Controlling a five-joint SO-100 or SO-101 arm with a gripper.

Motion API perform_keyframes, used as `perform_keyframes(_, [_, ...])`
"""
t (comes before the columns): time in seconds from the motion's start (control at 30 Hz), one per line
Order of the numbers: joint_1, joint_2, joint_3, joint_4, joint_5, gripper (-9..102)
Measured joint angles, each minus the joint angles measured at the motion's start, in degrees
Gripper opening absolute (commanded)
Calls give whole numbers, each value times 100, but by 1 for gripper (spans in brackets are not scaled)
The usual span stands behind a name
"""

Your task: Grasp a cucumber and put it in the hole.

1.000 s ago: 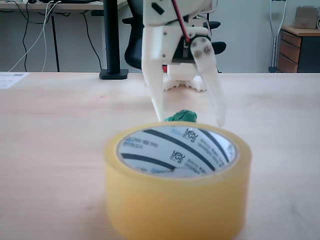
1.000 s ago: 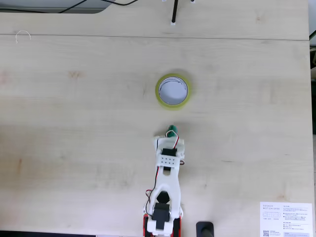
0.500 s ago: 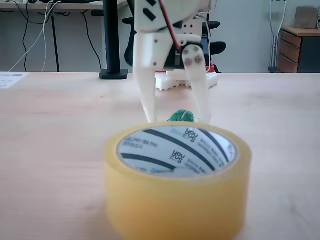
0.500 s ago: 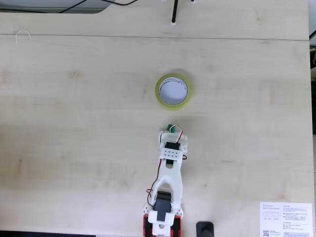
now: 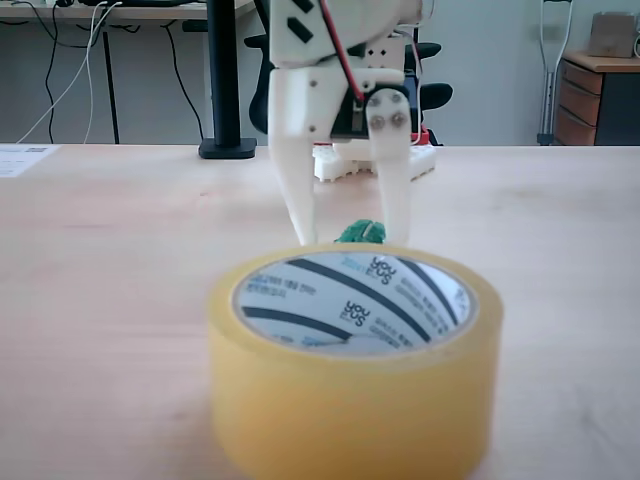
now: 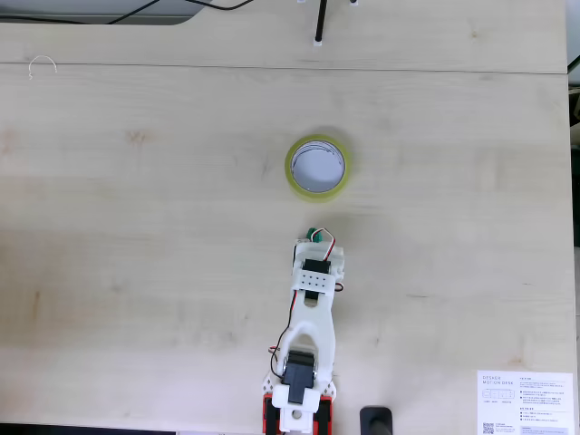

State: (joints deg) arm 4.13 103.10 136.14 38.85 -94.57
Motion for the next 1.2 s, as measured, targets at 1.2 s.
perform_keyframes(1.2, [0, 2268, -369, 1547, -44, 6])
